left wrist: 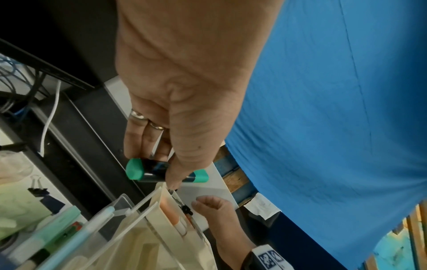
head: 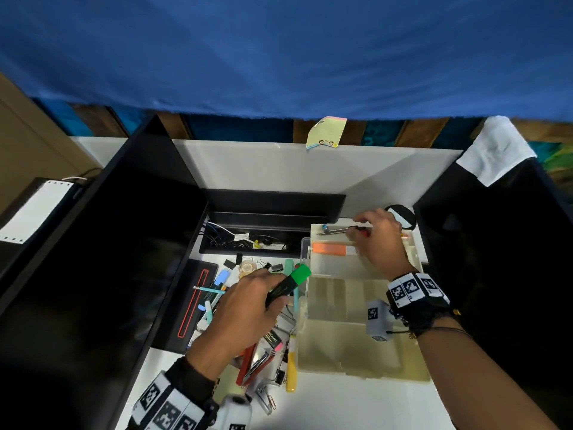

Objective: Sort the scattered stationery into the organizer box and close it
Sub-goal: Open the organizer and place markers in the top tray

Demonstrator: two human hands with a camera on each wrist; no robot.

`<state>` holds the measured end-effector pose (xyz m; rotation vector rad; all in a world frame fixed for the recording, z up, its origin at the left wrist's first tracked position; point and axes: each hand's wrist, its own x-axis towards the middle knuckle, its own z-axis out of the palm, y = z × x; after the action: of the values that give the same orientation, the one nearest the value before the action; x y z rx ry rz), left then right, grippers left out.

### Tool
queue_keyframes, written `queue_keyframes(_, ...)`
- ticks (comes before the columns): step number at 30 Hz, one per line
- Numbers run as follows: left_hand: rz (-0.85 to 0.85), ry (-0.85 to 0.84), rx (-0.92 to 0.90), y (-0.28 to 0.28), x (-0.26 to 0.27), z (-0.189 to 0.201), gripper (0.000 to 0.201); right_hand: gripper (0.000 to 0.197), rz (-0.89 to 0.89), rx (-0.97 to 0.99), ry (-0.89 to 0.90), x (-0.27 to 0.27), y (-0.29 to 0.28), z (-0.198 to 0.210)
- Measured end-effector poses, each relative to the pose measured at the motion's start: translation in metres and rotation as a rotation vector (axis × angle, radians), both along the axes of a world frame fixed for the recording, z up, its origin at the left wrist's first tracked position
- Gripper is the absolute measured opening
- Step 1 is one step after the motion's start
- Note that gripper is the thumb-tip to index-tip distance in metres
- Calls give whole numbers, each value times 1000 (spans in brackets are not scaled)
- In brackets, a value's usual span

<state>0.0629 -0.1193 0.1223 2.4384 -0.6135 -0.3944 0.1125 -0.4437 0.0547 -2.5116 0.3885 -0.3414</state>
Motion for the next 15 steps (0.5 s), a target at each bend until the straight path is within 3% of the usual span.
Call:
queue_keyframes(4, 87, 53, -100, -28, 7, -4, 25, 7, -56, 446, -71, -36, 12, 14)
queue_keyframes(6, 170, 151, -211, -49, 7, -7, 21, 1, 23, 681, 68, -63, 31, 26)
queue_keyframes(8, 212, 203, -292, -73, 5, -11, 18, 16, 101, 868, 215, -89, 53, 34)
queue_keyframes(11, 152, 203, -286, -102, -4, -12, 17, 28, 44, 981, 216, -112, 69, 31)
queue_keyframes(15, -55, 237, -234, -116, -13, -12, 27, 26, -167, 1115, 122, -133, 55, 22)
